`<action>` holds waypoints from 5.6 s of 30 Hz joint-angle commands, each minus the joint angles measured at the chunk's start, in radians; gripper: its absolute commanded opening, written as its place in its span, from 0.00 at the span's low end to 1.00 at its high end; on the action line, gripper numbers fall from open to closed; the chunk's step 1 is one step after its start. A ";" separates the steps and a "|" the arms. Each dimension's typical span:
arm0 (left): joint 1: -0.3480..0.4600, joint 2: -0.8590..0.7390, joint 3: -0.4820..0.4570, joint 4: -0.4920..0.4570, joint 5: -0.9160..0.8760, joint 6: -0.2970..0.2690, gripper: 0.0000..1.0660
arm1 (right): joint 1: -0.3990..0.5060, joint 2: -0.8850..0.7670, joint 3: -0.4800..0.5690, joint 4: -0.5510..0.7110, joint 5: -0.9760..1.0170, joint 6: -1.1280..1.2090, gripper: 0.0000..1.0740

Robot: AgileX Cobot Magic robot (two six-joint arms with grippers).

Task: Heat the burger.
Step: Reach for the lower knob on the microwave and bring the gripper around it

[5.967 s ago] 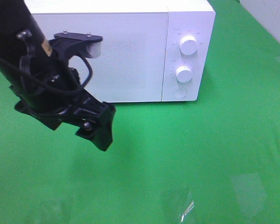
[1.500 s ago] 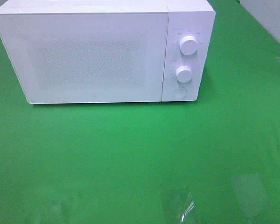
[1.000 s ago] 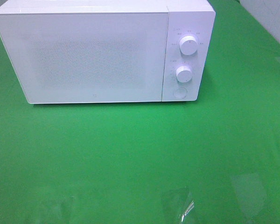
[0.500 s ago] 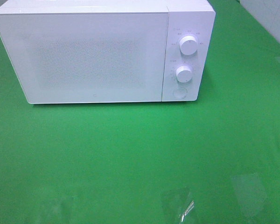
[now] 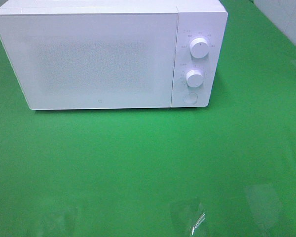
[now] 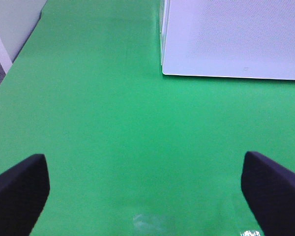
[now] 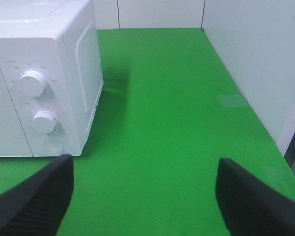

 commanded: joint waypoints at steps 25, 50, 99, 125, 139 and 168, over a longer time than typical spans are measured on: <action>0.001 -0.022 0.000 -0.003 -0.011 -0.003 0.92 | -0.003 0.628 0.011 0.004 -0.650 0.062 0.70; 0.001 -0.022 0.000 -0.003 -0.011 -0.003 0.92 | 0.131 1.017 0.087 0.356 -1.184 -0.289 0.70; 0.001 -0.016 0.000 -0.003 -0.011 -0.003 0.92 | 0.738 1.591 -0.215 0.912 -1.703 -0.412 0.70; 0.001 -0.016 0.000 -0.002 -0.011 -0.003 0.92 | 0.610 1.778 -0.426 0.785 -1.604 -0.412 0.73; 0.001 -0.016 0.000 -0.002 -0.011 -0.003 0.92 | 0.575 1.785 -0.468 0.753 -1.566 -0.412 0.71; 0.001 -0.016 0.000 -0.002 -0.011 -0.003 0.92 | 0.579 1.808 -0.468 0.670 -1.536 -0.360 0.09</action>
